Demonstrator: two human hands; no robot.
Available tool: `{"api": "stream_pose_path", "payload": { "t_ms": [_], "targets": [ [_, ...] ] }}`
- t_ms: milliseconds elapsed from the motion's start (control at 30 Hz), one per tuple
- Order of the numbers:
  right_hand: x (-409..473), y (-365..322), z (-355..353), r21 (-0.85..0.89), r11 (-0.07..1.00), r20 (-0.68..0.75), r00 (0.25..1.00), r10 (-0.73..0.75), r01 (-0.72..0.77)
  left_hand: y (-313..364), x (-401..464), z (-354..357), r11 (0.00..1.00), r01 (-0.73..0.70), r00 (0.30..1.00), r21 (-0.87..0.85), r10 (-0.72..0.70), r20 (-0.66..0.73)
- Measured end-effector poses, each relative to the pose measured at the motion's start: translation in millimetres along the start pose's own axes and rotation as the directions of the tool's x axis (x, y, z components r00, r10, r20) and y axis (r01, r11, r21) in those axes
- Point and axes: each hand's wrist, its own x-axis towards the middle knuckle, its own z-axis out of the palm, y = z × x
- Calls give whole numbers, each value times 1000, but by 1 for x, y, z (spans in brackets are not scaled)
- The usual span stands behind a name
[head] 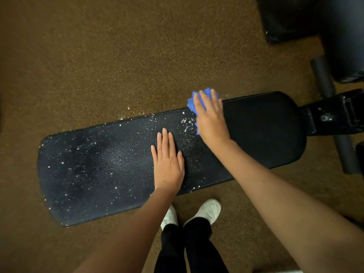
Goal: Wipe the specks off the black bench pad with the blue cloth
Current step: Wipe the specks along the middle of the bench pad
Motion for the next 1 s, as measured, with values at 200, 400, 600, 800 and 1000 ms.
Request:
{"api": "stream_pose_path", "payload": {
  "t_ms": [200, 400, 600, 800, 1000],
  "targets": [
    [-6, 9, -5, 22, 983, 54, 981, -185, 184, -1, 0, -2, 1000, -12, 1000, 9, 12, 7],
    [2, 29, -18, -34, 994, 19, 994, 105, -104, 2, 0, -4, 1000, -1, 1000, 3, 1, 19],
    [-2, -20, 6, -26, 999, 56, 998, -43, 44, 1, 1, -4, 1000, -2, 1000, 11, 2, 24],
    [-8, 25, -13, -66, 998, 6, 1000, -8, 9, 1, 0, -6, 1000, -12, 999, -12, 12, 33],
    [-28, 12, -6, -56, 988, 72, 988, -136, 140, -1, 1, -6, 1000, -17, 999, -13, 17, 31]
  ]
}}
